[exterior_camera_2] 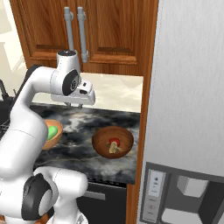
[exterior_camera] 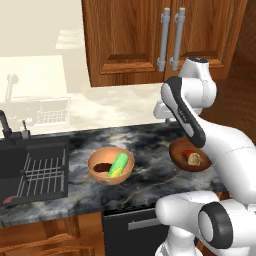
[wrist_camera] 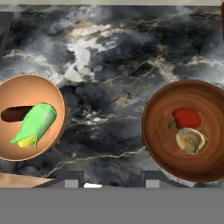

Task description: Place the bowl containing the bell pepper and mushroom in the microwave. Close the microwave door and press the start button to microwave the meal.

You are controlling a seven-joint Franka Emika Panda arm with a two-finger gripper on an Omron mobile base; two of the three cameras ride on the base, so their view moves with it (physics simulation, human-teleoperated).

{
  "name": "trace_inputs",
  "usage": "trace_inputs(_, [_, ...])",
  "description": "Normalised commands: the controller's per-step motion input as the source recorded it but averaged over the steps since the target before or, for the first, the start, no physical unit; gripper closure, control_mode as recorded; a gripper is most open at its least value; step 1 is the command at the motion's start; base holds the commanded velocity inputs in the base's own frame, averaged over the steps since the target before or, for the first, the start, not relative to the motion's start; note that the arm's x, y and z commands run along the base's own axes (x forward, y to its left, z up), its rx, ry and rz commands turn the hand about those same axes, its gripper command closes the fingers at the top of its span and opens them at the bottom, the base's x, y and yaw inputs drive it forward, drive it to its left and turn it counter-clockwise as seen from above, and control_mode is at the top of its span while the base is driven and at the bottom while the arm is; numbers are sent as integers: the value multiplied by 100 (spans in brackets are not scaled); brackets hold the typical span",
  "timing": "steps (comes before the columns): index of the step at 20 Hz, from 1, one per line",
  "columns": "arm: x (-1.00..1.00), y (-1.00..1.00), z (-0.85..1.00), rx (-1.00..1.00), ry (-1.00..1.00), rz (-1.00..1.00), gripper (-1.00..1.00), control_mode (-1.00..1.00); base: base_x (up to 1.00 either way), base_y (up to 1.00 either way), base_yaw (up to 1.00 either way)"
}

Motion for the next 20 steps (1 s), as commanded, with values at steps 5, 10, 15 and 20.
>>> trace_inputs(5, [-9, -1, -17, 0, 0, -3, -100, -100, 0, 0, 0])
trace_inputs(10, [-34, -3, -39, 0, 0, -22, -100, -100, 0, 0, 0])
trace_inputs(15, [-21, -5, -40, 0, 2, -36, -100, -100, 0, 0, 0])
trace_inputs(20, [-23, -37, -43, 6, 2, -39, -100, -100, 0, 0, 0])
